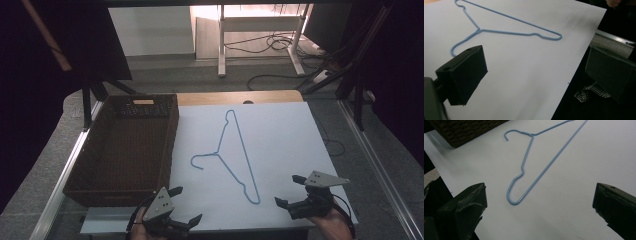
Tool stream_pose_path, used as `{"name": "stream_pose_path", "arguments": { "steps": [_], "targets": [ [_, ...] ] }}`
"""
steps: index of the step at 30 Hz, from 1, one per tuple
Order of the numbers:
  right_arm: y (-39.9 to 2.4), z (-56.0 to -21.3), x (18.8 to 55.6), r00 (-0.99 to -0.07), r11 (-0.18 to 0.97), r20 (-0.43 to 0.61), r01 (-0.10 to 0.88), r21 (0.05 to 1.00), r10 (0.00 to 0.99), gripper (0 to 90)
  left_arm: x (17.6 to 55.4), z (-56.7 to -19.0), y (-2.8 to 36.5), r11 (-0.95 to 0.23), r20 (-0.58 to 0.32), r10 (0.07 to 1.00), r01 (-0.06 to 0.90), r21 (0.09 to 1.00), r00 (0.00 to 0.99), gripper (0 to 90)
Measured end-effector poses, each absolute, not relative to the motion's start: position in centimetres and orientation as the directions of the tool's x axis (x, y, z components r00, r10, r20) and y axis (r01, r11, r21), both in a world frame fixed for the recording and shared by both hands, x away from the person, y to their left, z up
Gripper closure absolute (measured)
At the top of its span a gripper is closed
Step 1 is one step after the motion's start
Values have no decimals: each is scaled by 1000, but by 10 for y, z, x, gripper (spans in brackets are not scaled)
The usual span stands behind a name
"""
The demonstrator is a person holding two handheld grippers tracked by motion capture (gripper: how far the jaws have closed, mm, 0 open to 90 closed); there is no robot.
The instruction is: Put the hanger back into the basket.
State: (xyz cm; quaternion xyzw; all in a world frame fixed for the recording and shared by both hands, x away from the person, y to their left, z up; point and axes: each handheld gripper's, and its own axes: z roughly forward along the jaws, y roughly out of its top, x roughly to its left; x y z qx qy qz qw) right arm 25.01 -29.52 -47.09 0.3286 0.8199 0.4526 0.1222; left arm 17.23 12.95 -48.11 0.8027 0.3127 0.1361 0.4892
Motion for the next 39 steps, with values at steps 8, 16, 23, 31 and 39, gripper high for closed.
{"name": "stream_pose_path", "arguments": {
  "steps": [8,16,23,31,39],
  "targets": [
    [-295,-469,249,-769,360,103,408,839,631,7,172,-481,128,-346,-57,641,355,869,765,46],
    [-292,-472,249,-761,393,99,437,809,641,25,173,-482,128,-365,-46,653,367,855,756,44],
    [-287,-476,252,-738,410,118,492,768,664,0,172,-482,129,-375,-38,662,375,848,748,43],
    [-279,-472,255,-735,438,133,528,727,665,103,172,-482,130,-368,-44,672,384,847,739,45],
    [-267,-465,258,-740,457,145,544,704,657,249,166,-479,128,-381,-32,672,382,842,740,48]
  ]
}}
